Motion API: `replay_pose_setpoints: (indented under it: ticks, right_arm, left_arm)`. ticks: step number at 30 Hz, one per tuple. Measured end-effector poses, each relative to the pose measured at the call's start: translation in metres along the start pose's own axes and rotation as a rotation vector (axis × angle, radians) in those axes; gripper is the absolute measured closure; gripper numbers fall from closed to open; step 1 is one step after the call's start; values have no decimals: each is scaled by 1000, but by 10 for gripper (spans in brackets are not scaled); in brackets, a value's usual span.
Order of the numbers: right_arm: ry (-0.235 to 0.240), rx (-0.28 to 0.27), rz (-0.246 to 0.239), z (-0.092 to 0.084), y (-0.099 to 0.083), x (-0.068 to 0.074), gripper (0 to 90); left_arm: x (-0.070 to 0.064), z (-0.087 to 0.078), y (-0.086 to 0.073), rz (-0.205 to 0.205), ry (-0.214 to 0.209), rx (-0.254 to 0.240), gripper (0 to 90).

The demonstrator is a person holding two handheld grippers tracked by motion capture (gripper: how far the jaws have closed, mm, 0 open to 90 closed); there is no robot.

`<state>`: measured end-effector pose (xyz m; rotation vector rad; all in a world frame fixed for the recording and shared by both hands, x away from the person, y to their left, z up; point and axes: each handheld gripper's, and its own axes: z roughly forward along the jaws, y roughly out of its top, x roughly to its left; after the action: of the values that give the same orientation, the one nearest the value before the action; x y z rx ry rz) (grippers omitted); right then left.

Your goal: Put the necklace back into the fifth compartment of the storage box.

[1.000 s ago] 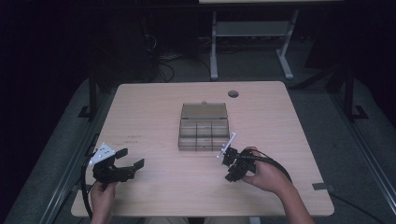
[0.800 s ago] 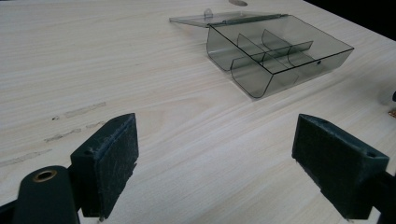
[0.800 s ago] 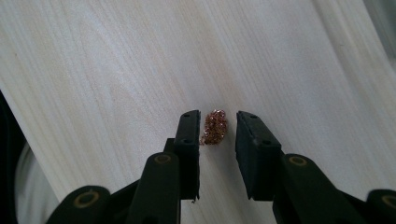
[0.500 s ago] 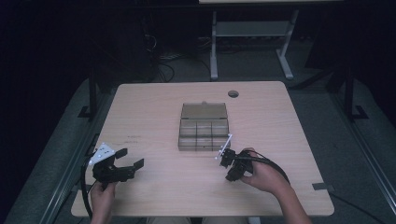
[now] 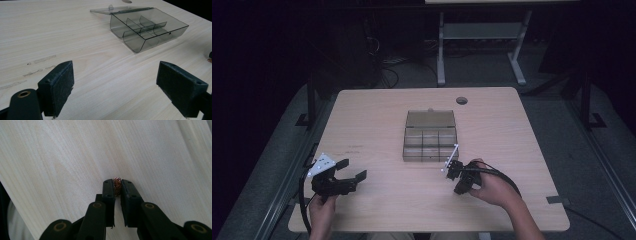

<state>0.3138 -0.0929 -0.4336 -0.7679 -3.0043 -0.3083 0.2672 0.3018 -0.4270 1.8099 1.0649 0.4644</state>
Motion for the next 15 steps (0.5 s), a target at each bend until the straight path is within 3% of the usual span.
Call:
replay_pose_setpoints:
  ticks: [15]
  right_arm:
    - [10,3,4,-4,2,1,876]
  left_arm:
    - [1,0,0,-6,-2,-8,143]
